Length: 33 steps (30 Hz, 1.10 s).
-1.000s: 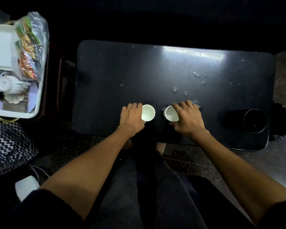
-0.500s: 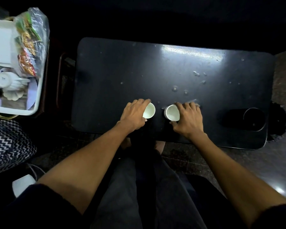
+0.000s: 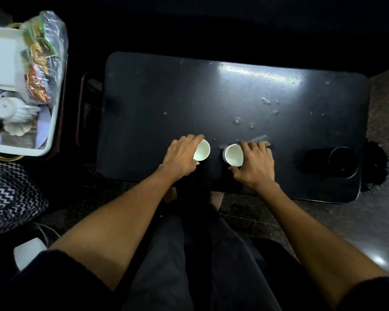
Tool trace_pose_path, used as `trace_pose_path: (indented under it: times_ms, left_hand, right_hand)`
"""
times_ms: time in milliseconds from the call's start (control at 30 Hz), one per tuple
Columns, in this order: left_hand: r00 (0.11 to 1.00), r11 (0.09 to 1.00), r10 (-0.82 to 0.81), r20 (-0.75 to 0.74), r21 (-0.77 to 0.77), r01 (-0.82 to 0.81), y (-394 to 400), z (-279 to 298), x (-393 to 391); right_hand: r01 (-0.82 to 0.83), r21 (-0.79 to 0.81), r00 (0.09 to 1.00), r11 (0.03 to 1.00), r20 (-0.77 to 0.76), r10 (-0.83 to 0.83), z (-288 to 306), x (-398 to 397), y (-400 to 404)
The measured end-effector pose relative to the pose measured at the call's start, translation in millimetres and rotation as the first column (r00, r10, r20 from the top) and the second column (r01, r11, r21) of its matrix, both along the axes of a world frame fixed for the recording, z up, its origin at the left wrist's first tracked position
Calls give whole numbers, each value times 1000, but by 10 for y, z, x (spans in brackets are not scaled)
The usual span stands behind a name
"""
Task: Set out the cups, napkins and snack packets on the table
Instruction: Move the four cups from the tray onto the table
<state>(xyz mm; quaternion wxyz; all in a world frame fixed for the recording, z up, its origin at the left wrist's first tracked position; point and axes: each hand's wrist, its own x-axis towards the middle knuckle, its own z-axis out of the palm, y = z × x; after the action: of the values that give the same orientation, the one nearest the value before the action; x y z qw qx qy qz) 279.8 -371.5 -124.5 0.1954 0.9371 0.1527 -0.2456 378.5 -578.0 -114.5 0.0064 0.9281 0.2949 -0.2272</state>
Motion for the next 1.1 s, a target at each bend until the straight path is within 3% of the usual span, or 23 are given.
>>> trace_pose_path:
  times_ms: [167,333,600,933,1100]
  left_hand:
    - [999,1000,13,-35,-28,-14,44,51,5]
    - [998,997,61,-4,-44,-62,283,181,-17]
    - [968,969,243,64,-52,-240,1159,419,-316]
    - [800,838,508,320,30,-544,2644,617,-1059]
    - [662,744,502,556,113,-659,3268,702,-1364]
  right_hand:
    - [-35,-46,999,998,36,37,68,-7,76]
    - [-78,18,996,997,55,77,238,5,416]
    - [-168,151,985,974,-8,171,475,-96,1754]
    - [-394,247,908,885,-42,416,718,-734,3786]
    - [-484,319,862,815,17,506,727,-1069,4608]
